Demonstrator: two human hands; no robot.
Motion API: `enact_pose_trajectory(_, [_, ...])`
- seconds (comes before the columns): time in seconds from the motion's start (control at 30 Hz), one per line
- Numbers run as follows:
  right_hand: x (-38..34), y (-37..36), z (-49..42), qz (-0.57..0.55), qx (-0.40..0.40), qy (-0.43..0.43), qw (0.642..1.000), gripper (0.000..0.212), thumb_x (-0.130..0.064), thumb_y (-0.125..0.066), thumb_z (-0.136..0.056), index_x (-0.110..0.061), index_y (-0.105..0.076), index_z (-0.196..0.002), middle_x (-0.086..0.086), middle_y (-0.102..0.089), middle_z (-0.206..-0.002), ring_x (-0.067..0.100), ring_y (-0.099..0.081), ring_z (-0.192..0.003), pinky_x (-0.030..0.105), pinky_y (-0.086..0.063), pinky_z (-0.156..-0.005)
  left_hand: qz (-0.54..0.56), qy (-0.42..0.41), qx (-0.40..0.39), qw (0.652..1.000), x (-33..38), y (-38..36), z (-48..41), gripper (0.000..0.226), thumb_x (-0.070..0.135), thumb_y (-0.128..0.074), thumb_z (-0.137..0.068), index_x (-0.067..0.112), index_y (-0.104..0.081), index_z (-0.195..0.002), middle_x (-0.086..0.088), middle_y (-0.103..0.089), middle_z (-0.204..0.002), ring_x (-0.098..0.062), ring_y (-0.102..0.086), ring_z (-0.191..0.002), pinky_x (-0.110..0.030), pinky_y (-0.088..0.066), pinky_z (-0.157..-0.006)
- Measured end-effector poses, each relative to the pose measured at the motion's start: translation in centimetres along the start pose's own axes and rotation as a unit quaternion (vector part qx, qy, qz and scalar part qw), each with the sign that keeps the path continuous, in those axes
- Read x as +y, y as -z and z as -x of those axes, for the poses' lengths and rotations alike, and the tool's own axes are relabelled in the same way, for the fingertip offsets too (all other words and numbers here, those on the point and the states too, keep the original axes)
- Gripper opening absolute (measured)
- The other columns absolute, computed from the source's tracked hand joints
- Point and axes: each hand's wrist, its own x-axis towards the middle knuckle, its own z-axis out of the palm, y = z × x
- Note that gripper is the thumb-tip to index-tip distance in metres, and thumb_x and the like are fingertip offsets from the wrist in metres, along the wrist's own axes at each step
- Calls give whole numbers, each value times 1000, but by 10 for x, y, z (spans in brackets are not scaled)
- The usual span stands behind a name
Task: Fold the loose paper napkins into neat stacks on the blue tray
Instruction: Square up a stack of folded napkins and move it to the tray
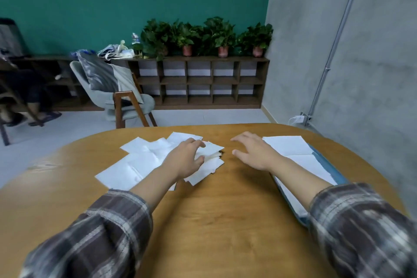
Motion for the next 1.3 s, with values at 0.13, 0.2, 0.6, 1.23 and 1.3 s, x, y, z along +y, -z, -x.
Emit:
enact_pose_trajectory(0.13, [-41,-34,-12,-14,-3,22,1000,48,-34,-59,-102,-28,-52,-150,-8,-46,-152,18,-40,-143,42,-38,-117,-1,28,32,999,-49,2,25,48,32,-64,-100,22,-55,-147,3,-51,-152,-19,-51,-137,-35,-49,-106])
enact_pose_trajectory(0.2, [-54,-52,-16,-39,9,28,999,51,-28,-60,-100,-27,-52,-150,-9,-46,-151,18,-42,-141,41,-38,-116,-6,29,39,999,-69,-4,34,58,34,-69,-98,21,-50,-151,3,-45,-159,-19,-45,-144,-34,-45,-111])
enact_pose_trajectory(0.6, [-65,-150,-29,-160,177,58,969,62,-6,-69,-91,-21,-54,-150,-10,-54,-152,10,-44,-144,26,-34,-117,88,-42,227,969,-108,-67,26,32,0,-71,-89,16,-79,-116,3,-77,-121,-15,-67,-115,-26,-50,-93])
enact_pose_trajectory(1.23, [-52,-127,-22,-278,247,30,928,10,-27,-86,-86,-32,-80,-93,-19,-53,-133,12,-49,-131,25,-44,-102,329,20,238,914,-69,-44,43,27,15,-58,-101,30,-66,-80,12,-62,-67,-11,-58,-64,-25,-44,-63])
enact_pose_trajectory(1.3, [-53,-123,-21,-403,207,23,891,7,-22,-84,-89,-21,-81,-95,-16,-68,-128,15,-62,-126,37,-51,-101,359,54,238,901,-72,-44,40,43,13,-62,-105,35,-57,-67,14,-47,-60,-7,-44,-59,-22,-35,-58])
